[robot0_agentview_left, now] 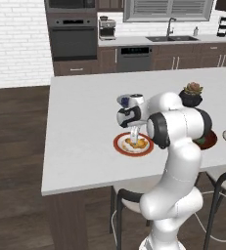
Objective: Pick the chicken drumstick and broccoli from their plates and place them in the bowl. Then put the bowl in the fridge.
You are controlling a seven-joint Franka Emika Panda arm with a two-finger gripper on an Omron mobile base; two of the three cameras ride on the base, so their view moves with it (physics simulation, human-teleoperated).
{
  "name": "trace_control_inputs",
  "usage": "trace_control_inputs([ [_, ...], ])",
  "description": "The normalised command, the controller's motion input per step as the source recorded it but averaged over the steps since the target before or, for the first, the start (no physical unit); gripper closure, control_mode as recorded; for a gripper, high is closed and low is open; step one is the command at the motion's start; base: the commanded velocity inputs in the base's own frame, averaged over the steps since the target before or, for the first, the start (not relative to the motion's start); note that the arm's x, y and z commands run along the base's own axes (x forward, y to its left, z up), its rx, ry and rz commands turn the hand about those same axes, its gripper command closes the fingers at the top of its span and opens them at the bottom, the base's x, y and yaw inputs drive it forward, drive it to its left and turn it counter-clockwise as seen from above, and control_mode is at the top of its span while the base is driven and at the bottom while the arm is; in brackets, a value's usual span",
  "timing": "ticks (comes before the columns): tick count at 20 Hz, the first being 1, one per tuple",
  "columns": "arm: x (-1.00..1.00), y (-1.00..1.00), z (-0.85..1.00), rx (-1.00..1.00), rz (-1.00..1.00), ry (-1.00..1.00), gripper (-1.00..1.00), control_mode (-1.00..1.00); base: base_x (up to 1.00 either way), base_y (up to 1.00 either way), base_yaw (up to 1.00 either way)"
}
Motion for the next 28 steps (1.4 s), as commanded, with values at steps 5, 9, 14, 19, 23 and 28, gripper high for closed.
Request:
trace_control_inputs([
  [5,0.05,0.00,-0.25,0.00,0.04,0.05,-1.00,-1.00,0.00,0.00,0.00],
  [9,0.00,0.00,-0.40,0.00,0.06,0.09,-1.00,-1.00,0.00,0.00,0.00],
  [14,-0.14,0.00,-0.44,0.00,0.10,0.01,1.00,-1.00,0.00,0.00,0.00],
  [19,-0.62,-0.27,-0.19,0.01,0.04,-0.07,1.00,-1.00,0.00,0.00,0.00],
  [23,-0.95,-0.41,0.15,0.01,-0.02,-0.10,1.00,-1.00,0.00,0.00,0.00],
  [28,-0.51,-0.24,0.99,0.00,-0.13,-0.11,1.00,-1.00,0.00,0.00,0.00],
])
